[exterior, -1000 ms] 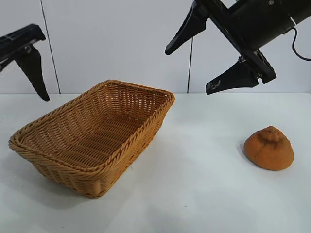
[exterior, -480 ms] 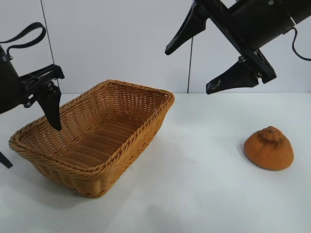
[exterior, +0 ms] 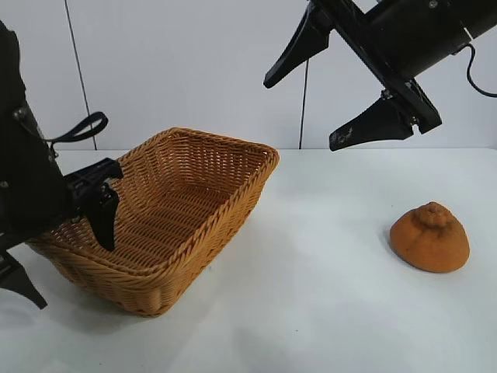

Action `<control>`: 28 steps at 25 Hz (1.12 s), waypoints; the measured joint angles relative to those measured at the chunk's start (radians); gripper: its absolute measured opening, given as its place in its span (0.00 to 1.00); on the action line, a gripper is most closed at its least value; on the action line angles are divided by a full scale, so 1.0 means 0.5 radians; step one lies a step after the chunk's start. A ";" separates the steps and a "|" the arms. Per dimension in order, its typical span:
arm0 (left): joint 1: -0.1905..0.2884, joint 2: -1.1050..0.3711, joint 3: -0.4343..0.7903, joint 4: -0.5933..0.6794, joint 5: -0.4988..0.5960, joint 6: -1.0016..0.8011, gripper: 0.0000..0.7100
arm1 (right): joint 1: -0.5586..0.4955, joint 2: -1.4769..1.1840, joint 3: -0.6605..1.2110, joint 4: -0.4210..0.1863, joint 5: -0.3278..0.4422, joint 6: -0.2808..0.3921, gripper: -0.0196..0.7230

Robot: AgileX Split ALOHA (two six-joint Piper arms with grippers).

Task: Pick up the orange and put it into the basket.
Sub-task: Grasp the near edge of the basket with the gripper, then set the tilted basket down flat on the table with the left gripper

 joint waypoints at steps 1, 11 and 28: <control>0.000 0.009 0.000 -0.002 -0.006 0.000 0.82 | 0.000 0.000 0.000 0.000 0.000 0.000 0.89; 0.002 0.007 0.000 -0.019 -0.016 -0.058 0.16 | 0.000 0.000 0.000 0.000 0.000 0.000 0.89; 0.302 -0.110 -0.299 -0.357 0.232 0.664 0.13 | 0.000 0.000 0.000 0.000 0.000 0.000 0.89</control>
